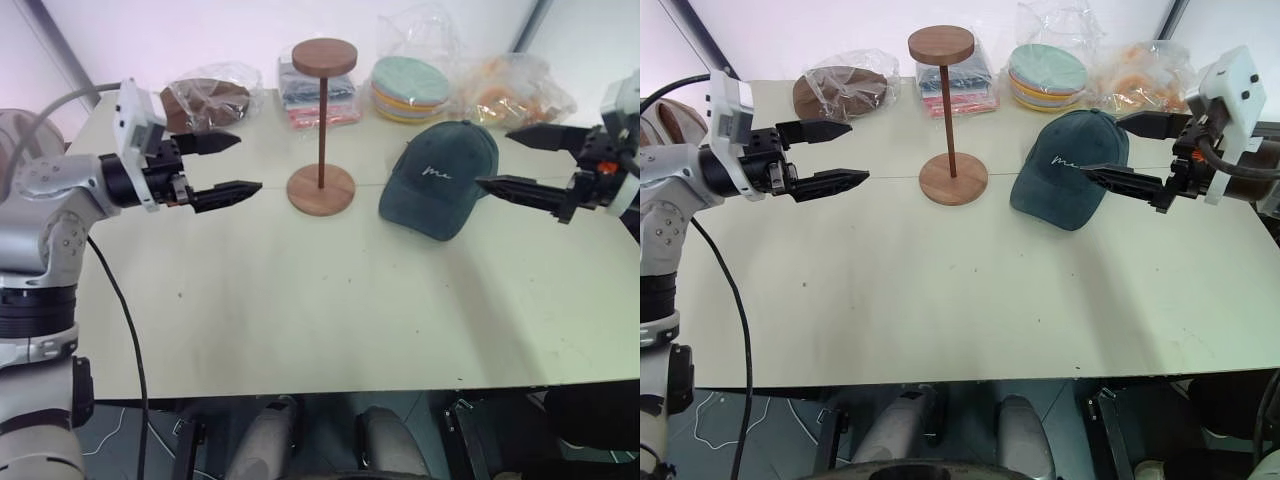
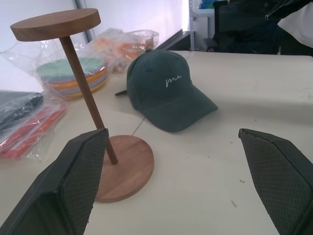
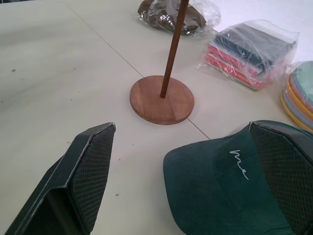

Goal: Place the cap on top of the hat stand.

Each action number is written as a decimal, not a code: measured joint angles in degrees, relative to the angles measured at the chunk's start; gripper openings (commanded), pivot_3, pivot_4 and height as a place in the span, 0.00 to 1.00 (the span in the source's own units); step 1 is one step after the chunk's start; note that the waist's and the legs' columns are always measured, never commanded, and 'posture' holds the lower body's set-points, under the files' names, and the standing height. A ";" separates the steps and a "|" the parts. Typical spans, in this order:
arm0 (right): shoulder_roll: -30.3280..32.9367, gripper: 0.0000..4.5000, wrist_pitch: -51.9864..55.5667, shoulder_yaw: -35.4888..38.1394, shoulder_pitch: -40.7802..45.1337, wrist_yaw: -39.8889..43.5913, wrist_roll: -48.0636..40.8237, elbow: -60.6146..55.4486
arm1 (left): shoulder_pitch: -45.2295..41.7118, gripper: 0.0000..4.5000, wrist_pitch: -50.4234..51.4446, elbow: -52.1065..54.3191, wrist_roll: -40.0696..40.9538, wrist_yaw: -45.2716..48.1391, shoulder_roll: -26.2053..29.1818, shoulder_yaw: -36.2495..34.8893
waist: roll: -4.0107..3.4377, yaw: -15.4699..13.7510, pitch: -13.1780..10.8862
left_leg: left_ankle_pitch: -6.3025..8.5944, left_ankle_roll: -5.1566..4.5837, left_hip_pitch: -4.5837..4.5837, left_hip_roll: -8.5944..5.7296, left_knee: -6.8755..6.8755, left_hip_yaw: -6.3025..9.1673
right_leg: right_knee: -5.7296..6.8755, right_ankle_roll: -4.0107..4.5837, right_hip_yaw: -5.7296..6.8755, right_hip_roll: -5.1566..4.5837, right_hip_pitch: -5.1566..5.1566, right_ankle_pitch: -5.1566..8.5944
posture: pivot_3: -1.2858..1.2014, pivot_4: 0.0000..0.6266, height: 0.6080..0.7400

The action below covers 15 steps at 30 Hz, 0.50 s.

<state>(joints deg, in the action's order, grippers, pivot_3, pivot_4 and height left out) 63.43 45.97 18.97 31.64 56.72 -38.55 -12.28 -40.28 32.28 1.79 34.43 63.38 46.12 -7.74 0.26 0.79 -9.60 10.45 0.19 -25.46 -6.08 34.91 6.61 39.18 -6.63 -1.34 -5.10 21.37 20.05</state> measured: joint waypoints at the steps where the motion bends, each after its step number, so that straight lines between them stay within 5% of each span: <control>1: 0.00 0.99 -0.01 0.00 -0.05 -0.14 0.01 -0.01 | 0.00 1.00 0.00 0.00 0.00 0.01 0.00 0.00 | 0.00 -0.01 0.00 | 0.00 0.00 0.00 0.00 0.00 0.00 | 0.00 0.00 0.00 0.00 0.00 0.00 | 0.52 0.24 1.00; 15: 0.01 0.99 -3.37 -0.70 -3.74 -1.21 3.37 -1.81 | 0.02 1.00 0.00 0.03 -0.02 0.05 0.00 0.02 | 0.00 -0.01 0.00 | 0.00 0.00 0.00 0.00 0.01 0.00 | 0.00 0.00 0.00 0.00 0.00 0.00 | 0.52 0.24 1.00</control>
<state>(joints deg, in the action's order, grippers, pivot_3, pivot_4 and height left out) 63.45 42.60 18.27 27.90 55.51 -35.18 -14.09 -40.26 32.28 1.82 34.41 63.42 46.12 -7.72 0.26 0.78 -9.60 10.45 0.18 -25.46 -6.08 34.92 6.61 39.18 -6.63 -1.34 -5.10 21.37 20.05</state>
